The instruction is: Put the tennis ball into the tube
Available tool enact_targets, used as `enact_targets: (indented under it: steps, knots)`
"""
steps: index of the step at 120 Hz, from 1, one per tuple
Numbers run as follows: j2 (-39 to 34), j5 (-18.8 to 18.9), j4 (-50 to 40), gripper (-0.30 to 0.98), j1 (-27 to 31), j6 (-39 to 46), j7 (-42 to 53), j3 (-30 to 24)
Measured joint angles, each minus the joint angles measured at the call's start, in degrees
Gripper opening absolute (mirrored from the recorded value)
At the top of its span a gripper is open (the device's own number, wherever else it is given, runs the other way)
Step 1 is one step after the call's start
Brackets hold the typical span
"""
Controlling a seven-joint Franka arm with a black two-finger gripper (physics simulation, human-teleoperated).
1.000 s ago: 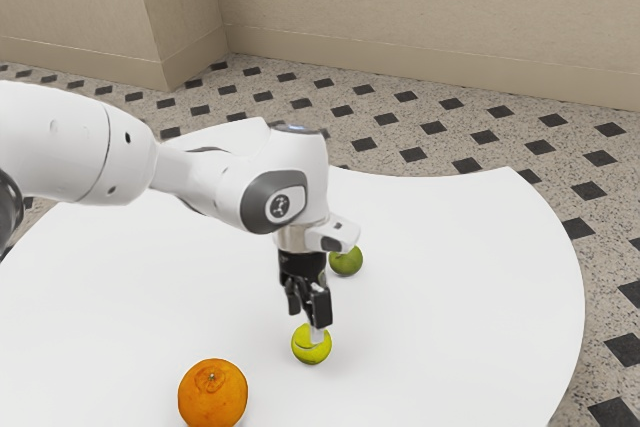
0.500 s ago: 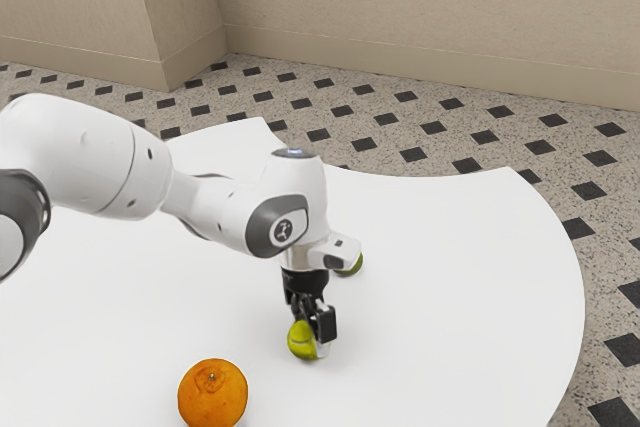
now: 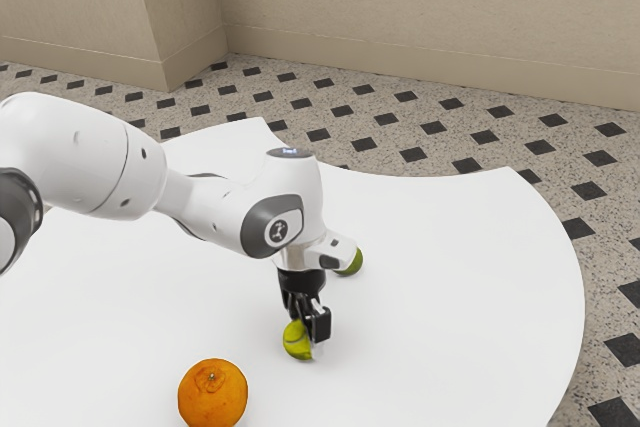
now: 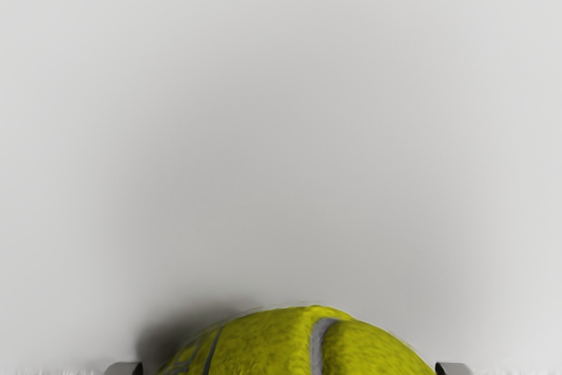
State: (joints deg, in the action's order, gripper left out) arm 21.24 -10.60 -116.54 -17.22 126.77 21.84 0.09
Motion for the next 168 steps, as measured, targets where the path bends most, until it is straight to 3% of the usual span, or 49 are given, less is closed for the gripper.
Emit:
enact_targets:
  steps: [20, 46, 53, 62, 87, 109, 134, 152, 168]
  knots:
    - [-2.23, 0.82, 1.07, 0.31, -0.07, -1.81, -0.32, -0.02]
    - [-4.65, 5.37, 14.53, 0.26, -0.01, -11.15, -0.96, 0.17]
    - [-4.66, 7.11, 18.82, -0.09, -0.18, -14.03, -1.36, 0.29]
    - [-4.74, 9.93, 24.36, -0.03, 0.2, -17.63, -1.84, 0.51]
    - [-3.8, 14.18, 35.88, 0.36, 1.3, -26.41, -1.87, 2.54]
    - [1.56, 16.23, 42.63, 0.4, 3.86, -30.26, -1.41, 2.55]
    - [3.57, 18.02, 45.74, 0.57, 3.97, -32.01, -0.82, 2.11]
    - [-5.0, 16.99, 39.43, 0.63, 3.96, -32.52, -0.38, 0.62]
    - [-6.59, 16.7, 38.55, 0.66, 3.24, -32.72, -0.17, 0.08]
